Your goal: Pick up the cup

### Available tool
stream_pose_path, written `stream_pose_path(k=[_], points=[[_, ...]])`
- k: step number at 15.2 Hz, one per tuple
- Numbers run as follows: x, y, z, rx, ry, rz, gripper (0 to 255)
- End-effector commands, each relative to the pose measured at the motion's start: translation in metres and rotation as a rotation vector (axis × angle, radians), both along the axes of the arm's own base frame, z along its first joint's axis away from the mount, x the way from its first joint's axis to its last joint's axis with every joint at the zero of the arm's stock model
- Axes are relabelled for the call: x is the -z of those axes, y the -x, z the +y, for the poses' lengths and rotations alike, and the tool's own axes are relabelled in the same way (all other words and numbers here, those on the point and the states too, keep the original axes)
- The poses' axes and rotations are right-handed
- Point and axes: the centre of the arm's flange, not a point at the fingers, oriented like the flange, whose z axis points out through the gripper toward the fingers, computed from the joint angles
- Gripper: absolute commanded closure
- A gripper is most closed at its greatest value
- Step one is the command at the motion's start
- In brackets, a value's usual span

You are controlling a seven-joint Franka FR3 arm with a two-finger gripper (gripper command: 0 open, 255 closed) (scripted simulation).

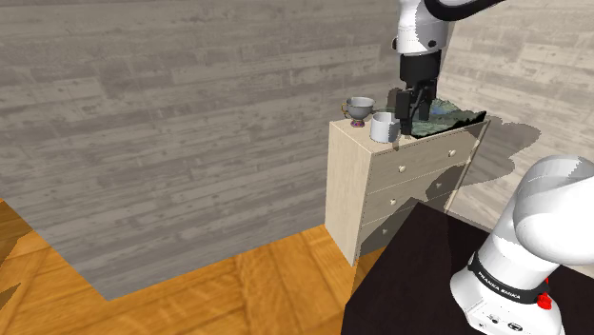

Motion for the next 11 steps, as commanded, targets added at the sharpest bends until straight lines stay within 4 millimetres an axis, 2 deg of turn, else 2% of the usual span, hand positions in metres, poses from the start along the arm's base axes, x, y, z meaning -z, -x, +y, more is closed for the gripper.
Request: stream_pose_path(k=[1,11], points=[[0.000,0.000,0.000,0.000,0.000,0.000,0],[0.025,-0.096,-0.072,-0.055,0.075,-0.011,0]])
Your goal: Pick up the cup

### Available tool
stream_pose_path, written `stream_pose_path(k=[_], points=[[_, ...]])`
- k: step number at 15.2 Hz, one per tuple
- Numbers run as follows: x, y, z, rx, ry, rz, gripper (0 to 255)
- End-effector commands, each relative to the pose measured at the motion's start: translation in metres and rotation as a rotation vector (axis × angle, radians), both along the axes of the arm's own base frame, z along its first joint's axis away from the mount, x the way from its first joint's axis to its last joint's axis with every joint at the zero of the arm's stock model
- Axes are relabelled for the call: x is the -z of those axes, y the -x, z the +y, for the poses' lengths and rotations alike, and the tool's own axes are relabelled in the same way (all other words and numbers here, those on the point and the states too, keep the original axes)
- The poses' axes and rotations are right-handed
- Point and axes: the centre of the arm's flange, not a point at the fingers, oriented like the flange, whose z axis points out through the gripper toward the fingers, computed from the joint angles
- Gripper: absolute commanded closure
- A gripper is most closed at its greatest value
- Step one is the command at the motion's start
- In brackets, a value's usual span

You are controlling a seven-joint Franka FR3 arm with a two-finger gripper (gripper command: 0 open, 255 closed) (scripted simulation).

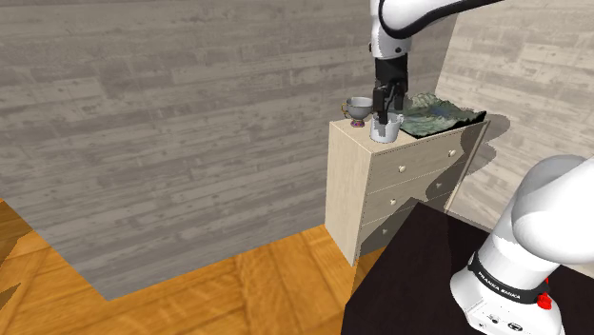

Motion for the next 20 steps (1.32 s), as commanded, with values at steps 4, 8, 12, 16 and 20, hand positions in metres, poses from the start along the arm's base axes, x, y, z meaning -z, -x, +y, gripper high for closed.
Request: stream_pose_path(k=[4,8,12,16,20], points=[[0.010,-0.049,-0.036,-0.028,0.039,-0.006,0],[0.017,-0.089,-0.063,-0.050,0.069,-0.010,0],[0.023,-0.130,-0.089,-0.072,0.099,-0.015,0],[0.029,-0.171,-0.115,-0.094,0.129,-0.019,0],[0.037,-0.201,-0.132,-0.109,0.150,-0.022,0]])
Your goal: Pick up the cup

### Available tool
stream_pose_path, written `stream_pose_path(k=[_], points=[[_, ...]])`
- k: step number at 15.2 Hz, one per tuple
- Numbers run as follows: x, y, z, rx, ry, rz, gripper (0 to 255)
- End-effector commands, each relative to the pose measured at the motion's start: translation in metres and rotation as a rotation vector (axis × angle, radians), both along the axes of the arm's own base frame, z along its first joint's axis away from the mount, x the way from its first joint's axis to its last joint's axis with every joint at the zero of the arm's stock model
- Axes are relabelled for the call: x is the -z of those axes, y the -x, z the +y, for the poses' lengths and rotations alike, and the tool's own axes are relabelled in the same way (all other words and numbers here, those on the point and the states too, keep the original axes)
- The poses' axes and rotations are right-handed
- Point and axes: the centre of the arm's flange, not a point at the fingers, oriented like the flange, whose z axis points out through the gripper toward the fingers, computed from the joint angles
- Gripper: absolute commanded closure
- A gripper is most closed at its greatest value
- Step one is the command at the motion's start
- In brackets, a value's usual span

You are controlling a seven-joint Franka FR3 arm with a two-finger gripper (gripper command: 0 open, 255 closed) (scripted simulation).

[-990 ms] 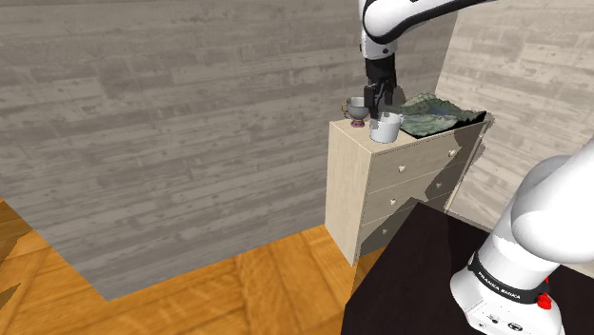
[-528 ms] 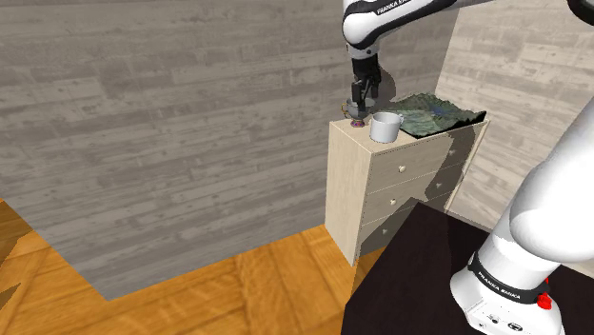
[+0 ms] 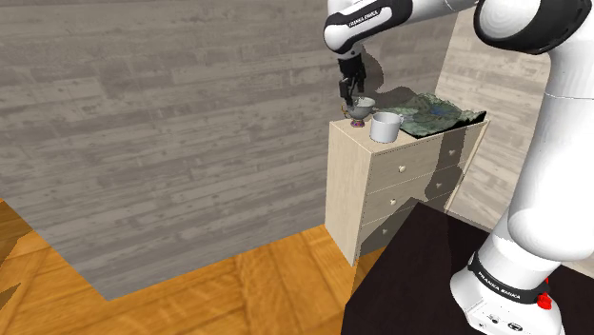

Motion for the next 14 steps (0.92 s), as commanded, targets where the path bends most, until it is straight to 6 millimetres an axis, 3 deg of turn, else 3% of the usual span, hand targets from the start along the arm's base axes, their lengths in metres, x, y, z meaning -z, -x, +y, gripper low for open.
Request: stream_pose_path(k=[1,8,9,14], points=[[0.008,-0.004,-0.004,-0.003,0.004,-0.001,0],[0.037,-0.004,-0.004,-0.003,0.004,-0.001,0],[0.037,-0.004,-0.004,-0.003,0.004,-0.001,255],[0.037,-0.004,-0.004,-0.003,0.004,-0.001,255]])
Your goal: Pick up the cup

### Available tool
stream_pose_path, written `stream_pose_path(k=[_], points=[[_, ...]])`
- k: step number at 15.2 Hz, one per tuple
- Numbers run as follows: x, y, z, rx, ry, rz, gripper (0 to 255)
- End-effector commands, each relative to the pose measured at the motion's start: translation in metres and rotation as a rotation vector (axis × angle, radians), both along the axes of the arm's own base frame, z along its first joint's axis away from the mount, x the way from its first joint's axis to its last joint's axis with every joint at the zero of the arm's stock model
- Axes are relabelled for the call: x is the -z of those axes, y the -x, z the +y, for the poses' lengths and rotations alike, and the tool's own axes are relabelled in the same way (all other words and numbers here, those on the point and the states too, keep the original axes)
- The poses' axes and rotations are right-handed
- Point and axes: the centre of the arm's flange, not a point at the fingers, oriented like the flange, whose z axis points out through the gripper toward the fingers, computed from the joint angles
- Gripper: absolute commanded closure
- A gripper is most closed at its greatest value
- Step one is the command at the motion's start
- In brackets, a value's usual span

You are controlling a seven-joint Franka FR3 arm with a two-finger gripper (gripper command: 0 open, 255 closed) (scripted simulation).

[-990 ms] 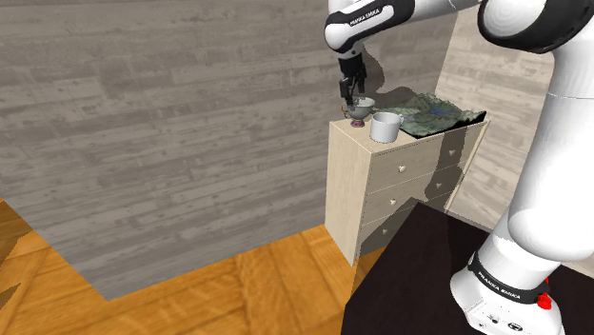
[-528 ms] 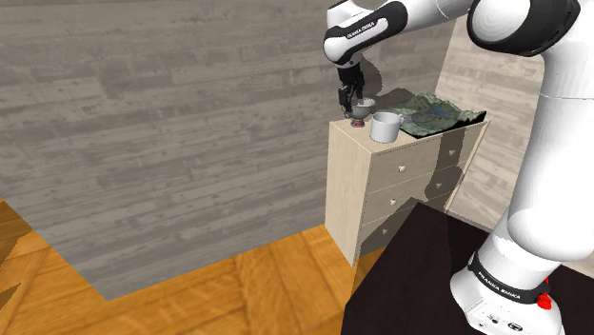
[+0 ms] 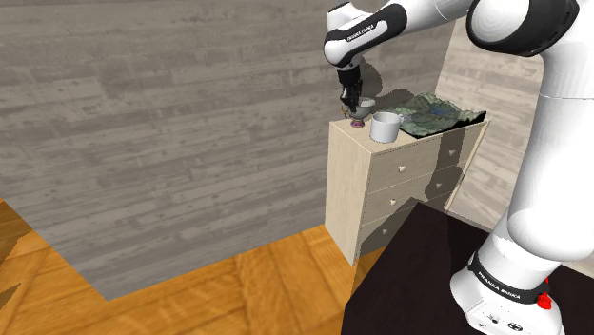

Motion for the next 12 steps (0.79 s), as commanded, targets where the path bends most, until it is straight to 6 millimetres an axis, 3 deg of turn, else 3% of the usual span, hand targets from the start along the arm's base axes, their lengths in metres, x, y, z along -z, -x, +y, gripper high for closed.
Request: stream_pose_path(k=[1,4,12], points=[[0.000,0.000,0.000,0.000,0.000,0.001,255],[0.001,0.000,0.000,0.000,0.000,0.001,255],[-0.042,0.000,0.000,0.000,0.000,0.001,255]])
